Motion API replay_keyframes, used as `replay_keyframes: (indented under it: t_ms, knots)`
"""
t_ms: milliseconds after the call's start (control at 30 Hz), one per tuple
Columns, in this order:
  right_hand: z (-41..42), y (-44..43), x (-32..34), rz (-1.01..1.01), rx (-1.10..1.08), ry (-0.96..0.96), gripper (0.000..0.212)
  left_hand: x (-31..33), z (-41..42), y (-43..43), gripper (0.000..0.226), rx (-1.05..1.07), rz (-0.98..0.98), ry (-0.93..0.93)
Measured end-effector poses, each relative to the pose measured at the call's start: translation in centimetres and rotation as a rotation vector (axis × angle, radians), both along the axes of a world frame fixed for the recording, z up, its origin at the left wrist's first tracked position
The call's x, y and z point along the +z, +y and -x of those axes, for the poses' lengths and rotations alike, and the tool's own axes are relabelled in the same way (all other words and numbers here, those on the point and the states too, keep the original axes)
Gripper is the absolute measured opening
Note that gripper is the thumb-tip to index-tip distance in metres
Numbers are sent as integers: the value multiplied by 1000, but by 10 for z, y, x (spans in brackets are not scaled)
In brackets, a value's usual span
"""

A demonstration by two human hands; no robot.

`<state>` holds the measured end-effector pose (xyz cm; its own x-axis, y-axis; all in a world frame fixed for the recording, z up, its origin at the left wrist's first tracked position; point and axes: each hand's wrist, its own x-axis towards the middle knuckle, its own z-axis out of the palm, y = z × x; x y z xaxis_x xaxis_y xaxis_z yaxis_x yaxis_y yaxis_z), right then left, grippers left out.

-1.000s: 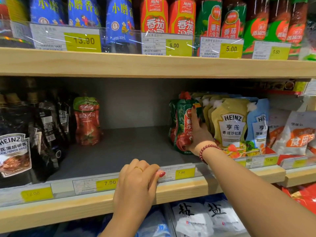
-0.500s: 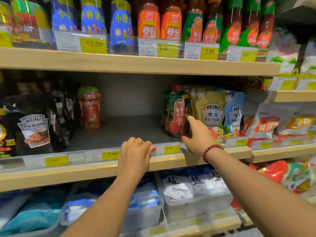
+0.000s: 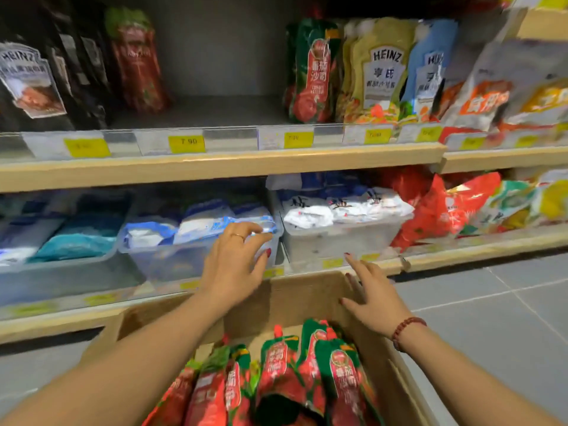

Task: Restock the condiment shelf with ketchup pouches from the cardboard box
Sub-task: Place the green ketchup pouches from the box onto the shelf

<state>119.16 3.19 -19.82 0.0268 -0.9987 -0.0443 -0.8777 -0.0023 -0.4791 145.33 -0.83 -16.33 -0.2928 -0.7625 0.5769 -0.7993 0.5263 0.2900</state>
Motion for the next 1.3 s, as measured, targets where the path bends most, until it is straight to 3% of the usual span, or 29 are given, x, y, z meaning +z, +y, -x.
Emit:
replay_keyframes:
  t_ms: [133, 333, 467, 567, 667, 900, 1100, 1300]
  knots:
    - [0, 18, -36, -68, -4, -10, 99, -60, 0, 32, 30, -7, -339, 21]
    - [1, 19, -51, -23, -48, -20, 110, -130, 4, 54, 58, 43, -1018, -107]
    - [0, 17, -51, -44, -56, -8, 114, -149, 9, 61, 66, -8, -1256, -144]
    - [-1, 16, -52, -60, -65, -6, 119, -149, 14, 58, 69, -28, -1331, -117]
    - [-2, 15, -53, -52, -71, -1, 119, -146, 15, 54, 70, -54, -1415, 33]
    - [-1, 12, -56, -38, -73, 4, 120, -145, 21, 49, 82, 14, -1460, 208]
    - [0, 13, -58, -28, -73, 1, 120, -142, 14, 47, 79, -10, -1315, 112]
    - [3, 15, -59, -6, -59, 9, 120, -134, 13, 56, 82, -73, -1244, 280]
